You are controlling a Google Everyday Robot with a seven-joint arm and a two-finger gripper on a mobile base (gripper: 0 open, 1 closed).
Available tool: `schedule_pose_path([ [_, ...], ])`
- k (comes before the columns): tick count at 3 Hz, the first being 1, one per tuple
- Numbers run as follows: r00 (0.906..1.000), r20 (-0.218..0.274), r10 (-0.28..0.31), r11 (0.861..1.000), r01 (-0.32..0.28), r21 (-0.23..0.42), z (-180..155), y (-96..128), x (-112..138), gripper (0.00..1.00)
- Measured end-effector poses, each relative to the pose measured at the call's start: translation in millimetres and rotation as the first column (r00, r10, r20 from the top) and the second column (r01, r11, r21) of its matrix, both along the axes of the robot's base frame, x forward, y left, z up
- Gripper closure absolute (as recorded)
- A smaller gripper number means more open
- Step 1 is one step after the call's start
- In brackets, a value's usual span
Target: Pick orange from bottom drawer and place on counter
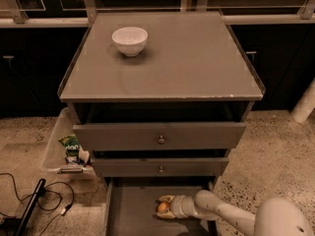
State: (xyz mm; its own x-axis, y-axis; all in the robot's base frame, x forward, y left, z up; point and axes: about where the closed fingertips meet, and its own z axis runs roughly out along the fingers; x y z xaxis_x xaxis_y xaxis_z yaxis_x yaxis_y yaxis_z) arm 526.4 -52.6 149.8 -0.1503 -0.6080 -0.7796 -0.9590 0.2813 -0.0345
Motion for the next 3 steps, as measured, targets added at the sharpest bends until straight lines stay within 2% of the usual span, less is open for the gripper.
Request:
schedule_pose_path([
  [1,1.0000,0.000,0.000,1.000,0.000,0.000,0.0,0.0,0.0,0.88],
  [2,1.0000,0.000,0.000,1.000,0.000,0.000,0.0,0.0,0.0,1.00],
  [3,1.0000,0.000,0.000,1.000,0.000,0.000,0.0,0.1,0.0,1.00],
])
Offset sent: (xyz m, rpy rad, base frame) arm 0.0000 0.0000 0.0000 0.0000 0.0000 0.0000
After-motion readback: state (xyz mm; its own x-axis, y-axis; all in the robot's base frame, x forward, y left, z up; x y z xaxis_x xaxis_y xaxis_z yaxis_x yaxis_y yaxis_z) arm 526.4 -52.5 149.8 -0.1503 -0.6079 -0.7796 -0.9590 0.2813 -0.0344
